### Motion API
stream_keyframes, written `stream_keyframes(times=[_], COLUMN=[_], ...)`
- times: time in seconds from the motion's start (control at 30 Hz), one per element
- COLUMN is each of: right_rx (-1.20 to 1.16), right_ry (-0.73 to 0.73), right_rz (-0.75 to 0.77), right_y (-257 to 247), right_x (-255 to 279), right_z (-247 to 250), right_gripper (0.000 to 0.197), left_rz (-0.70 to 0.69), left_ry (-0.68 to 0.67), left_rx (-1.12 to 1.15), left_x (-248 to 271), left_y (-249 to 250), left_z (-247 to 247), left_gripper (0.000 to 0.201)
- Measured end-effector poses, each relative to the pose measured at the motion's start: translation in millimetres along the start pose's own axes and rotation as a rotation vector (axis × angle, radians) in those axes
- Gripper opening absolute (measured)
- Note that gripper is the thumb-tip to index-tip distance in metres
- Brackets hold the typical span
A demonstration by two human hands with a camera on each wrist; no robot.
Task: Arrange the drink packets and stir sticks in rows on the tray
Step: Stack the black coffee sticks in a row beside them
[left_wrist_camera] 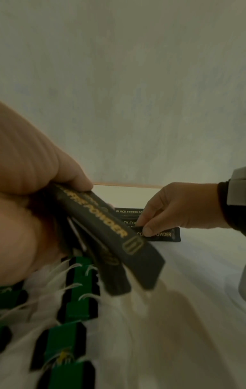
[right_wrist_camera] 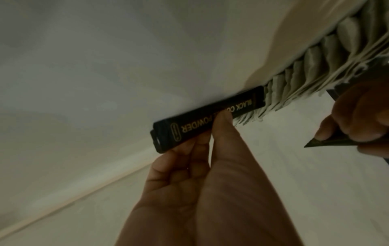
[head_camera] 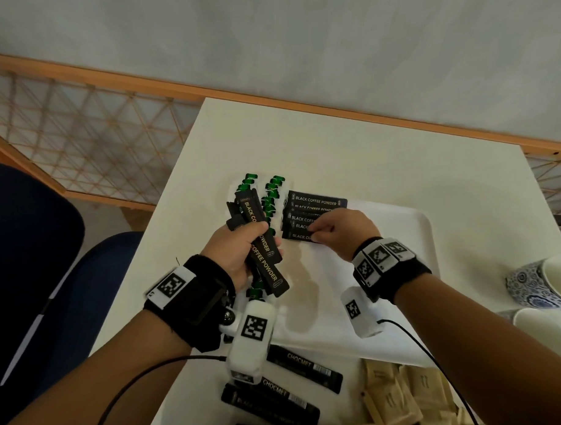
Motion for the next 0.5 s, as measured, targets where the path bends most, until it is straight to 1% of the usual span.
stream_keyframes(times=[0.1,0.13,0.17,0.27,0.33,0.4,0.43,0.5], right_rx=[-0.011,-0.006,-0.001,0.001,-0.024,-0.119,-0.190,-0.374], right_ry=[0.024,0.030,0.032,0.045,0.098,0.149,0.141,0.056], right_rz=[0.011,0.014,0.013,0.029,0.063,0.095,0.093,0.038], right_y=[-1,0,0,3,2,-6,-11,-23], right_x=[-4,-6,-7,-7,-4,0,4,12], right_z=[-2,-2,-3,-4,-1,4,7,9], right_gripper=[0.016,0.015,0.015,0.014,0.014,0.013,0.017,0.022], left_rz=[-0.024,-0.029,-0.031,-0.033,-0.036,-0.040,-0.038,-0.043], left_ry=[0.020,0.030,0.035,0.048,0.049,0.048,0.044,0.019], left_rx=[-0.013,-0.010,-0.006,-0.017,-0.032,-0.048,-0.057,-0.065], left_x=[-2,-4,-4,-4,-4,-4,-4,-2], left_y=[-2,-2,-2,-3,-4,-7,-8,-11], left_z=[2,2,3,2,1,0,-1,-4], left_gripper=[0.021,0.024,0.023,0.011,0.008,0.008,0.008,0.011])
Point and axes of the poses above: each hand's wrist, its own x-axis away from the middle knuckle, its own z-axis out of the back of the hand, y = z × x, the point moved 3 cm from there along -x, towards the middle knuckle, and after that the axes turned 13 degrees about y, right-handed, at the moved point
